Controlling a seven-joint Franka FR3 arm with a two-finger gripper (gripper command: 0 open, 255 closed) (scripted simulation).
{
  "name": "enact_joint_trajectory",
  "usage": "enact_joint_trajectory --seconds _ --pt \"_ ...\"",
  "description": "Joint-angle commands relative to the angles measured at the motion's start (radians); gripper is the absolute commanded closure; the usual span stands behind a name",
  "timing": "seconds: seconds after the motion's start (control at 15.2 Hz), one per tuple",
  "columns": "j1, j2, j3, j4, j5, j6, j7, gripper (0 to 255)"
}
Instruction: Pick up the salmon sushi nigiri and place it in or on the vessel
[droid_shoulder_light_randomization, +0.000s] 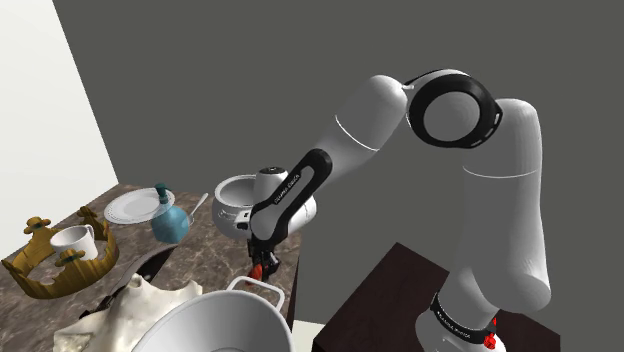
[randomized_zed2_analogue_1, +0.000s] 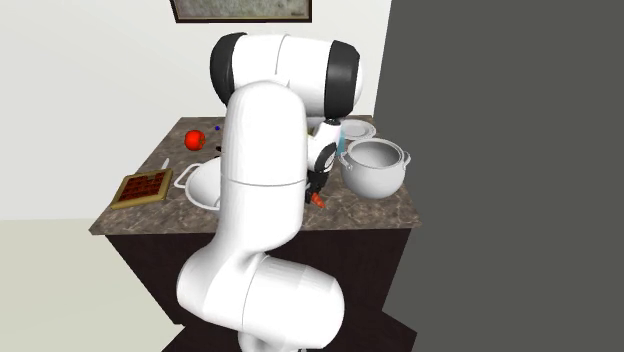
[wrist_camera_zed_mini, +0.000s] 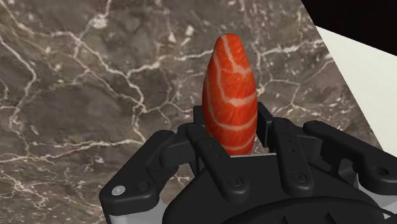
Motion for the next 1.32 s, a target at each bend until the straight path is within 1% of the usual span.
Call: enact_joint_trajectory --seconds 0.0,1.25 --pt "0.003 -0.026 -0.003 -0.007 -0.005 -0.019 0.009 255" --pt "0.012 -0.241 -0.026 0.005 -0.065 -0.242 0.082 255"
